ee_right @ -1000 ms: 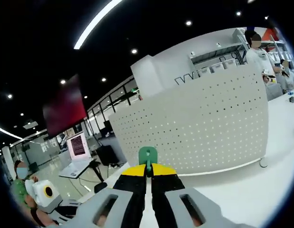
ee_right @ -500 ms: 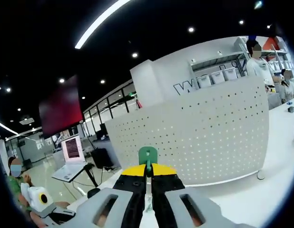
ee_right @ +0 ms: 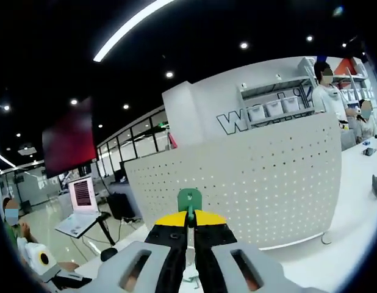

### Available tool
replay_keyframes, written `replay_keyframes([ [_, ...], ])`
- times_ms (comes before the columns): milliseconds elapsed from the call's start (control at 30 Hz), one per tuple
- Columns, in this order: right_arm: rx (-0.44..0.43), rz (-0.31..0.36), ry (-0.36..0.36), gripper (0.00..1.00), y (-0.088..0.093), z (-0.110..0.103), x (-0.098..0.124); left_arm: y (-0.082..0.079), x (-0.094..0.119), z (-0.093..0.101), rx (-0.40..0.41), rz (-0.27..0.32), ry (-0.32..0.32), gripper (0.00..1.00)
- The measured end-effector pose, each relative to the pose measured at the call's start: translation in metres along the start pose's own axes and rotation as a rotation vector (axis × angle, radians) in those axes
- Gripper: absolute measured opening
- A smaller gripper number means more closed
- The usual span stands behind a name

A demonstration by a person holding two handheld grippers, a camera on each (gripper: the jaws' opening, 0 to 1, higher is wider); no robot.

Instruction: Insert the hook assembly into the mounting plate slot until the hook locks in place.

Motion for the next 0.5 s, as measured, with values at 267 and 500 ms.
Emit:
replay_keyframes([
  [267,0.034,0.002,0.042,0.01,-0.006,0.007,-0.01,-0.004,-0.001,-0.002,-0.016,0.013,0.007,0.56],
  [500,0.048,0.009,0.064,0.01,-0.01,0.011,-0.019,0.001,-0.004,-0.002,-0.019,0.0,0.02,0.57],
])
Point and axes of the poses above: the point that each gripper's makers call its tool centre point, and the gripper's own axes: x roughly backward along the fingers, z roughly to its right, y roughly out of its underside, the point moved 9 cm from there along x, roughly backward along the fingers, and after that the axes turned 8 degrees about -z, right-handed, at the moved point
